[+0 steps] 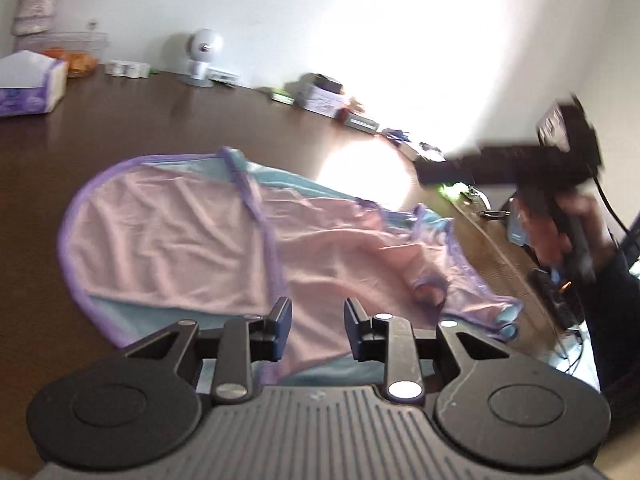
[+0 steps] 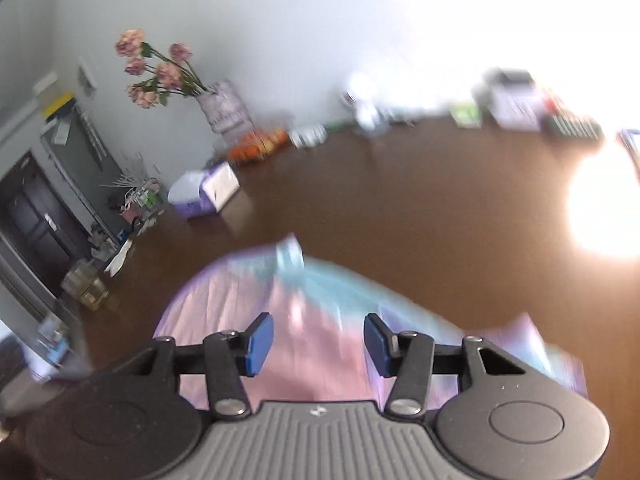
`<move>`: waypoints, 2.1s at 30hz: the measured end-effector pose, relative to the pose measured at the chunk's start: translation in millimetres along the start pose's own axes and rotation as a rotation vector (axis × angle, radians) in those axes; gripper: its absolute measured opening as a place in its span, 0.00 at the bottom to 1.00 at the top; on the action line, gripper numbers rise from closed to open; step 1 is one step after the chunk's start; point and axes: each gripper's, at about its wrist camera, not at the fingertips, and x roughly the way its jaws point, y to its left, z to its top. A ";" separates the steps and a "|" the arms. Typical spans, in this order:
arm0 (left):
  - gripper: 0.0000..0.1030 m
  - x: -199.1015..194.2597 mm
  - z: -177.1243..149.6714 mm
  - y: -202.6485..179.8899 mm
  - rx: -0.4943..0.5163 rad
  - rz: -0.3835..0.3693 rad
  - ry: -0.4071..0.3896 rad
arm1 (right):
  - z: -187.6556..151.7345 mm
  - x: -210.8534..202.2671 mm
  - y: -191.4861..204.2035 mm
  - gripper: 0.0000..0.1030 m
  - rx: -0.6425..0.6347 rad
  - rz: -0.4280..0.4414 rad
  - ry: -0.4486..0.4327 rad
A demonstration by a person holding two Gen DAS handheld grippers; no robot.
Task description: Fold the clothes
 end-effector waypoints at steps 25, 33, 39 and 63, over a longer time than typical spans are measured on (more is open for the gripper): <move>0.44 15.8 -7.6 -51.2 0.166 0.275 0.061 | -92.0 -8.6 -6.3 0.37 -0.183 -0.156 -0.159; 0.61 63.1 15.9 -93.0 0.164 0.056 0.056 | -96.9 -44.2 -67.6 0.38 0.109 0.000 -0.175; 0.61 119.8 71.2 -95.6 0.118 0.072 0.173 | -102.1 -32.7 -50.8 0.38 0.021 -0.035 -0.117; 0.49 132.7 87.0 -53.0 -0.102 0.135 0.122 | -104.9 -27.8 -38.1 0.34 -0.049 -0.052 -0.116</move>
